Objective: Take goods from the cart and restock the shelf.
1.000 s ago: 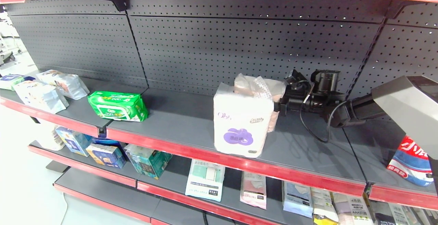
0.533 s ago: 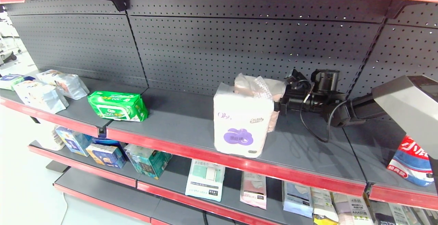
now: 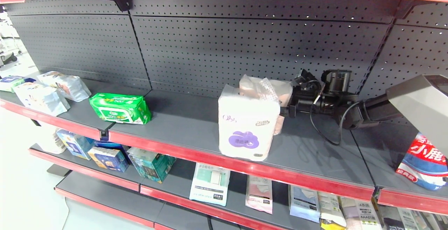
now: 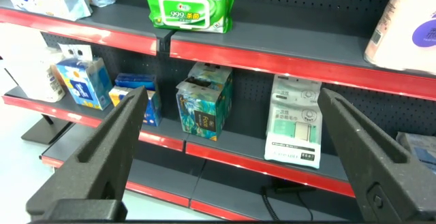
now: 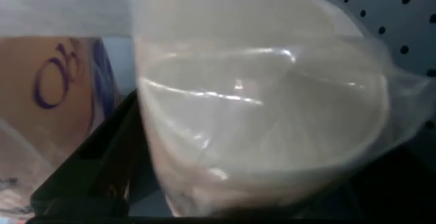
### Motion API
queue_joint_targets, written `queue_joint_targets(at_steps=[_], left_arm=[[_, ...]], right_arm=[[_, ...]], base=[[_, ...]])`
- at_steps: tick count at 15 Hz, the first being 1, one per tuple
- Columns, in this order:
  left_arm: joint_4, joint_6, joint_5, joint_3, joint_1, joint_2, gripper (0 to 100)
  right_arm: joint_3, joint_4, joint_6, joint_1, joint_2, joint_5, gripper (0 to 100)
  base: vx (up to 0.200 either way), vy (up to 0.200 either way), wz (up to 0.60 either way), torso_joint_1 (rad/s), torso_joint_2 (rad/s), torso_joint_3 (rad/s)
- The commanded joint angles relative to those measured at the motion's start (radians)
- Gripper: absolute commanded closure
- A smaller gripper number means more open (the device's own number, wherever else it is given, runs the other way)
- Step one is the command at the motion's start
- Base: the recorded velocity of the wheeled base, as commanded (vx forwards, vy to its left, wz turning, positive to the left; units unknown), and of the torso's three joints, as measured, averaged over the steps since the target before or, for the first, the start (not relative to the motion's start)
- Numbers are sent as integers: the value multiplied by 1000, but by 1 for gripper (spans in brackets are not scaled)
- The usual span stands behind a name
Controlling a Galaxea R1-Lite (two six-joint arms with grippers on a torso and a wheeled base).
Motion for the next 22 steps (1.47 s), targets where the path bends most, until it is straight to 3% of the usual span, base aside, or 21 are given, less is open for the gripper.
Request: queue_joint_targets(at_steps=[1,13,18,20,22], left_arm=[[0,-1,0,0,0,0,0],[0,-1,0,0,0,0,0],[0,-1,0,0,0,0,0],[0,-1,0,0,0,0,0],[0,-1,0,0,0,0,0]], right_arm=[[35,0,0,-4,-41,0,0],[398,-2,-9,-124,-312,-43,0],[494,-2,3,-144,-449,-179,0],[549,-2,47,-144,-530,-267,0],[609,-5,135,-138,-633,-432,0]], base=[[0,0,0,0,0,0],[0,0,0,0,0,0],[0,0,0,0,0,0],[0,0,0,0,0,0],[0,0,0,0,0,0]])
